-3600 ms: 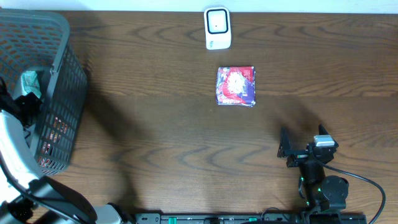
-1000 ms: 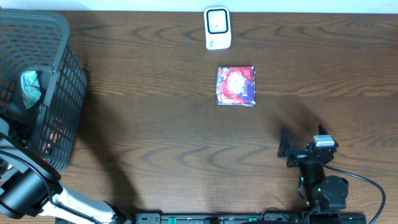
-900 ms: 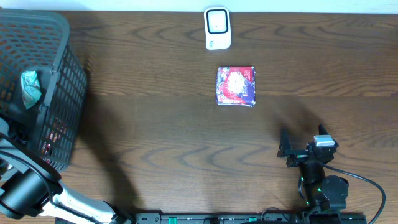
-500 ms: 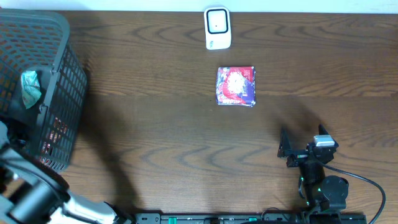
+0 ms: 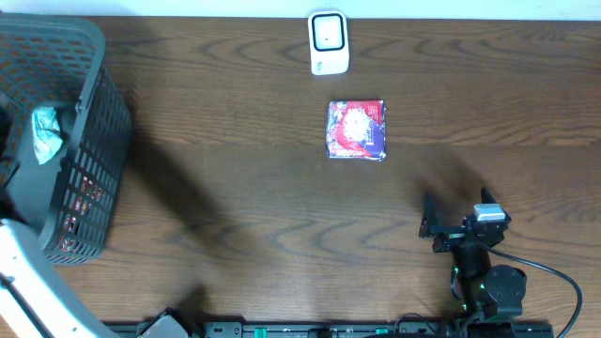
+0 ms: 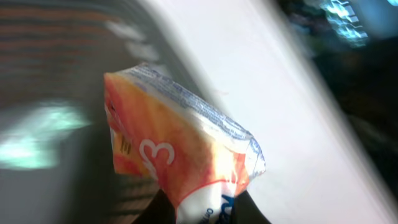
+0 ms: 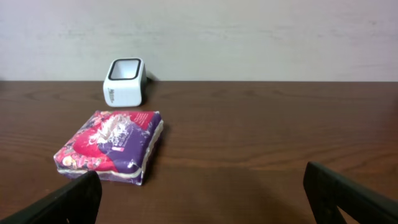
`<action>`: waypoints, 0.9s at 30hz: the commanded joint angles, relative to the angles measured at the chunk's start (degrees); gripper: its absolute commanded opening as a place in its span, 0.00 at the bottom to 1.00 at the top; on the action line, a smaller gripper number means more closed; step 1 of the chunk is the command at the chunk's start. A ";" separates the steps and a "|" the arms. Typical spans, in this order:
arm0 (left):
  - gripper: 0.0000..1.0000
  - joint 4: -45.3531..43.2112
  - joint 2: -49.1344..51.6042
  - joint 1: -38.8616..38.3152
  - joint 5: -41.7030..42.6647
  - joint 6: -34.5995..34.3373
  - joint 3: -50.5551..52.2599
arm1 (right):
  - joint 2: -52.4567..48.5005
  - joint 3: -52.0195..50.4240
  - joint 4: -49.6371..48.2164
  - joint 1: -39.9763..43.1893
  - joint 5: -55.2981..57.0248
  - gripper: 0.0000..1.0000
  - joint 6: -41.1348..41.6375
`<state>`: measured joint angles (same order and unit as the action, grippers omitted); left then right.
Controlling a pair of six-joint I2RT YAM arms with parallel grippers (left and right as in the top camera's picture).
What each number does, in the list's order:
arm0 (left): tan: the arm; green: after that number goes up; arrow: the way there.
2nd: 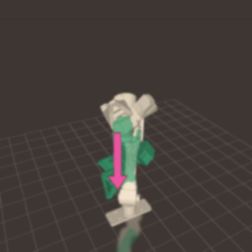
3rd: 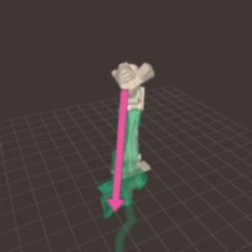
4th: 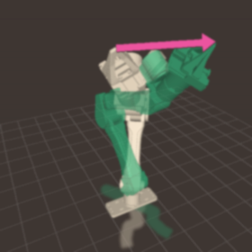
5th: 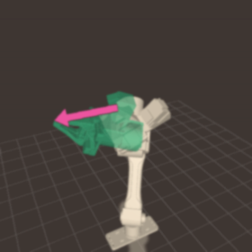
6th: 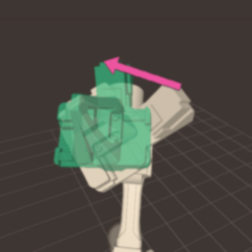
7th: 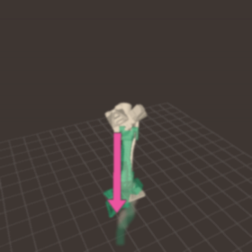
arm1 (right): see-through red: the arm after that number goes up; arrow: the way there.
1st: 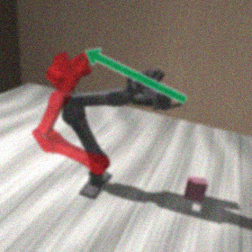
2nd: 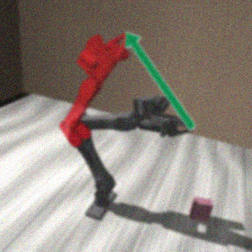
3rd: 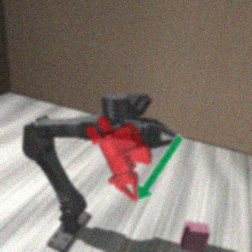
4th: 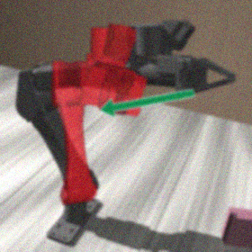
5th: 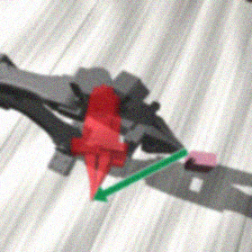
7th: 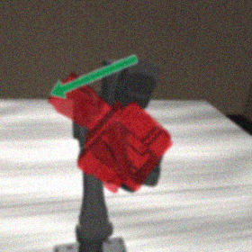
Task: Scan the item barcode
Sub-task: 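Grasp the orange Kleenex tissue pack in the basket with the left gripper, then carry the tissue pack to the scanner and release it beside the purple pack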
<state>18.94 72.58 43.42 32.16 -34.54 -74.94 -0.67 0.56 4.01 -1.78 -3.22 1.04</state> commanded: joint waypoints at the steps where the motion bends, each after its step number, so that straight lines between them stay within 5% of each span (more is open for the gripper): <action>1: 0.08 -5.14 -1.40 -8.79 11.15 -5.16 -0.31 | 0.35 -0.22 0.07 0.46 -0.35 0.99 0.81; 5: 0.07 -9.38 -3.39 -17.16 11.13 -1.84 -0.31 | 0.33 -0.22 0.07 0.46 -0.35 0.99 0.81; 11: 0.07 -9.62 -6.73 -28.79 10.64 17.55 -0.31 | 0.35 -0.22 0.07 0.46 -0.35 0.99 0.83; 18: 0.07 -4.22 -5.44 -41.83 9.46 30.93 -0.31 | 0.33 -0.22 0.07 0.46 -0.35 0.99 0.81; 27: 0.07 9.35 1.42 -58.14 -12.28 49.24 -0.31 | 0.35 -0.22 0.07 0.46 -0.35 0.99 0.81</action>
<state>26.35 71.18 -10.79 31.20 4.75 -74.91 -0.67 0.56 4.01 -1.78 -3.22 1.04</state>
